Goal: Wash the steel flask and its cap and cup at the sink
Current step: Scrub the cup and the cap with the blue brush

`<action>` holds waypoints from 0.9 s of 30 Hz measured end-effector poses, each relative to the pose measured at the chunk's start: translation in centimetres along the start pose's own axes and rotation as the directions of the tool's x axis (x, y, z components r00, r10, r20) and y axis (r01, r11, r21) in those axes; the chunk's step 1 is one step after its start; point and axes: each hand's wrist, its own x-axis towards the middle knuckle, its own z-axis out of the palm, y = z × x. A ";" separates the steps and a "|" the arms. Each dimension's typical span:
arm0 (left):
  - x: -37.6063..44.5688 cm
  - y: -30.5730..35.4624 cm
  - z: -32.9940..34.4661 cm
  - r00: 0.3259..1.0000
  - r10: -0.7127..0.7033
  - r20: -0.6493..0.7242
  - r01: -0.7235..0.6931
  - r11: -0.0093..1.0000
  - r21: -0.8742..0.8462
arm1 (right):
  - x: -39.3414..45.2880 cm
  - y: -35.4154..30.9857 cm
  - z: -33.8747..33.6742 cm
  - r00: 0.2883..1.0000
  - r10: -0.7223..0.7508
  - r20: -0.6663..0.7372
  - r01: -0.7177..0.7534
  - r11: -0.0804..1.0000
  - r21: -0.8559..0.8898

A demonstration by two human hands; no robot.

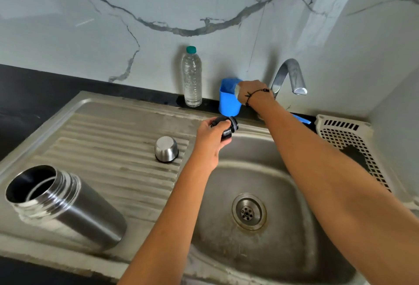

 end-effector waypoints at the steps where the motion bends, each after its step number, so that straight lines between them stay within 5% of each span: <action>1: 0.2 0.0 -0.1 1.000 0.002 -0.003 -0.002 1.000 -0.001 | 0.0 0.1 0.1 1.000 0.003 -0.019 -0.003 1.000 -0.006; 12: 1.1 -1.4 -0.7 0.999 -0.049 0.008 0.050 0.991 -0.126 | -2.1 1.5 2.2 0.993 0.043 -0.113 -0.010 0.959 0.284; 15: 1.0 -1.8 -1.4 0.995 -0.104 0.006 0.102 0.956 -0.275 | -4.7 2.3 2.7 0.986 0.081 -0.146 0.007 0.852 0.523; 19: 0.4 -2.5 -2.0 0.985 -0.170 -0.013 0.146 0.877 -0.458 | -10.3 4.0 6.2 0.988 0.044 -0.145 0.097 0.555 0.826; 22: 0.0 -3.5 -2.3 0.975 -0.219 -0.046 0.156 0.811 -0.564 | -15.1 5.0 9.5 0.972 -0.069 -0.225 0.223 0.578 0.785; 27: -1.3 -5.4 -1.9 0.972 -0.210 -0.101 0.127 0.842 -0.524 | -19.8 5.4 14.9 0.887 -0.249 -0.389 0.445 0.684 0.578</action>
